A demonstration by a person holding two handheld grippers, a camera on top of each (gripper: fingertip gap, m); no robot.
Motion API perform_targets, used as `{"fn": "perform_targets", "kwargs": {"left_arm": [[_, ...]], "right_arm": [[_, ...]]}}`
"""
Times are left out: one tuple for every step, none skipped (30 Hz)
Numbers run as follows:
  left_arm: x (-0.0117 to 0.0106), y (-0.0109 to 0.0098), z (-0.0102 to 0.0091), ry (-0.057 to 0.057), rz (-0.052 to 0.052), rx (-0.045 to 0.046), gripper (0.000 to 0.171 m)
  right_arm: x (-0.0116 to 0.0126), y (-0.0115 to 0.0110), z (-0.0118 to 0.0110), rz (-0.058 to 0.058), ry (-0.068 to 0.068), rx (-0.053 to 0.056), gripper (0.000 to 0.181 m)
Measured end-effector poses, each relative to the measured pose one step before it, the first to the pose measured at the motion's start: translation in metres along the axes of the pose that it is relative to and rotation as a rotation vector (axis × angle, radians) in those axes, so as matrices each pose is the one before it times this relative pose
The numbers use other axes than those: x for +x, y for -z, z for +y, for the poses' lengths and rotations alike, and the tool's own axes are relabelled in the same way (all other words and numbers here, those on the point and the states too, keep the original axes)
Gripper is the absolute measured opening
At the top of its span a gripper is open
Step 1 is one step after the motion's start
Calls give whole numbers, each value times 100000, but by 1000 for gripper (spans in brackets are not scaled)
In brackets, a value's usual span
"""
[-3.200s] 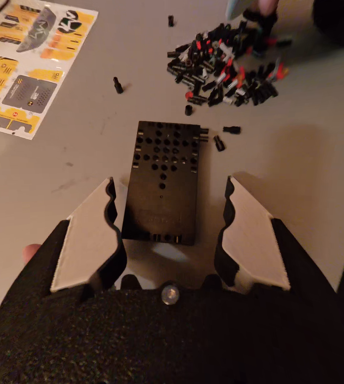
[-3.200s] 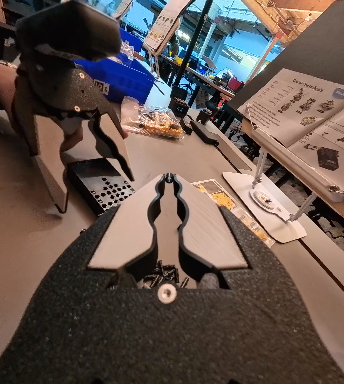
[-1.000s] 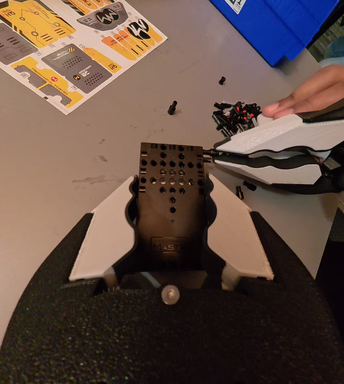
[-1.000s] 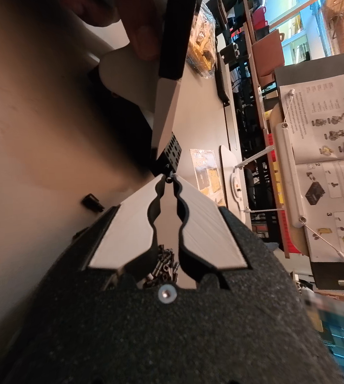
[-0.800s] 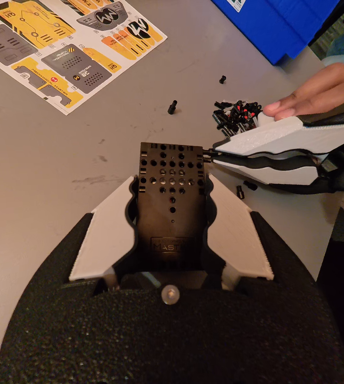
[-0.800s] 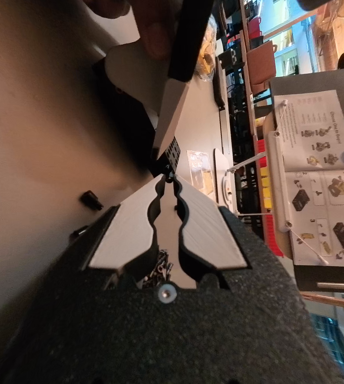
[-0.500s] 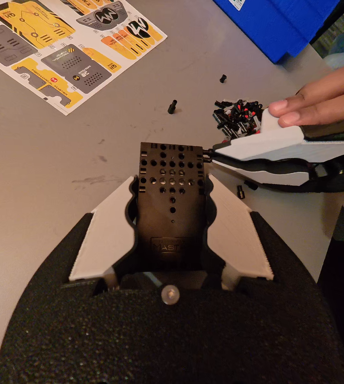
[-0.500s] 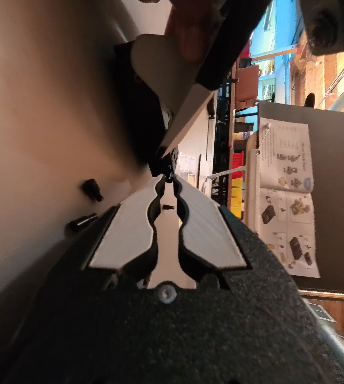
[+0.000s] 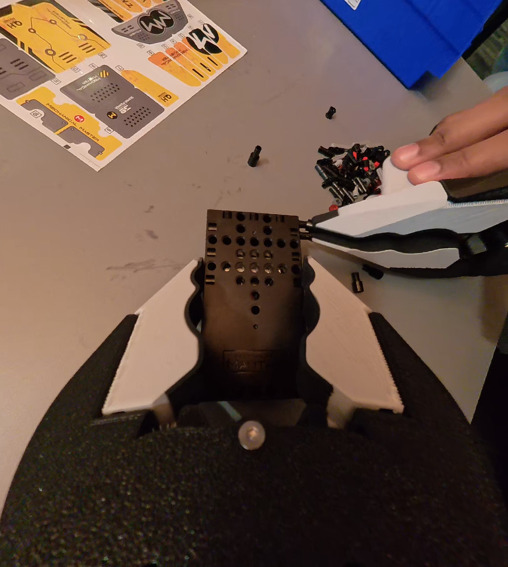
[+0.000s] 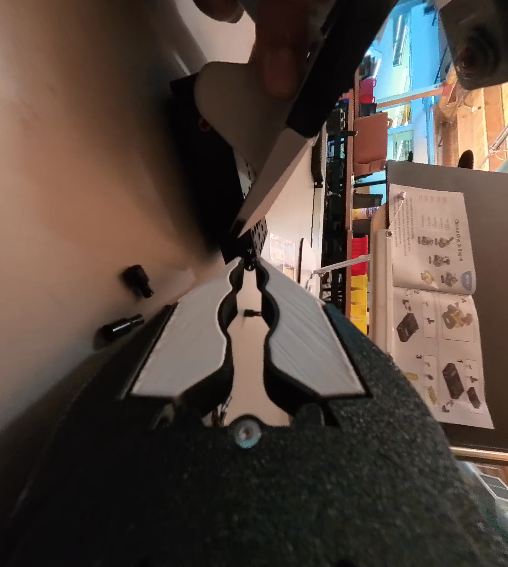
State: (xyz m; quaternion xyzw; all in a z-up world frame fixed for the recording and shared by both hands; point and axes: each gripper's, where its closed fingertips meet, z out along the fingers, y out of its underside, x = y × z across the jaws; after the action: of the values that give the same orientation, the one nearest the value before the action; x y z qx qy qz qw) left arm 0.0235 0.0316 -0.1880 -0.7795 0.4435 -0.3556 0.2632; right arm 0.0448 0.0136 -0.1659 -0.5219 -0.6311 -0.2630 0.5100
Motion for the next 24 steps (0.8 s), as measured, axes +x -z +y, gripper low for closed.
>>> {"fn": "perform_targets", "kwargs": {"left_arm": [[3, 8, 5, 128, 216, -12, 63], [-3, -1, 15, -90, 110, -88, 63], [-8, -1, -5, 4, 3, 1, 63], [7, 6, -2, 71, 99, 16, 63], [-1, -5, 10, 3, 17, -18, 63], [-1, -9, 4, -227, -182, -88, 63], [5, -6, 14, -283, -237, -91, 63], [-2, -6, 2, -84, -61, -16, 63], [1, 11, -4, 123, 119, 36, 63], [1, 4, -3, 175, 182, 48, 63], [4, 5, -1, 192, 195, 28, 63], [8, 6, -1, 80, 102, 13, 63], [-4, 7, 1, 26, 44, -3, 63], [4, -2, -1, 122, 138, 26, 63], [15, 11, -6, 171, 195, 44, 63], [-1, 0, 2, 104, 115, 7, 63], [5, 10, -11, 181, 181, 46, 63], [15, 13, -14, 346, 373, 128, 63], [20, 25, -19, 698, 817, 162, 63], [-1, 27, -36, 814, 756, 240, 63], [6, 12, -23, 483, 471, 161, 63], [3, 1, 5, -56, -13, 0, 63], [-3, -2, 12, -386, -322, -84, 63], [3, -9, 14, -409, -354, -96, 63]], "right_arm": [[-1, -40, -119, 220, 421, 832, 7], [-14, -54, -77, 443, 1028, 321, 7], [-4, -22, -8, 465, 1543, -37, 7], [0, 1, 9, 225, 761, 30, 7], [-18, 7, 2, -318, -674, 143, 7], [-28, 6, 21, -781, -1501, 187, 7], [-23, 20, 21, -774, -1386, 80, 7], [-5, 36, 40, -365, -683, -43, 7], [4, 35, 59, 50, -49, -48, 7], [18, 45, 78, 219, 132, -113, 7], [4, 37, 70, 145, -89, -179, 7], [3, 6, 60, -24, -368, -193, 7], [6, -12, 46, -120, -497, -143, 7], [3, -6, 60, -144, -518, -114, 7], [16, -4, 49, -134, -641, 61, 7], [2, 3, 98, -129, -644, -302, 7], [-5, -21, 206, -161, -193, -871, 7], [-176, -78, 409, -1096, 606, -1889, 7], [-313, -175, 509, -1293, 962, -2176, 7], [-218, -112, 257, -334, 1126, -502, 7], [-60, 12, -17, 336, 666, 907, 7], [18, 39, -56, 7, -615, 752, 7], [-11, -8, -7, -637, -1452, 114, 7], [50, -5, 23, -413, -1272, -157, 7]]}}
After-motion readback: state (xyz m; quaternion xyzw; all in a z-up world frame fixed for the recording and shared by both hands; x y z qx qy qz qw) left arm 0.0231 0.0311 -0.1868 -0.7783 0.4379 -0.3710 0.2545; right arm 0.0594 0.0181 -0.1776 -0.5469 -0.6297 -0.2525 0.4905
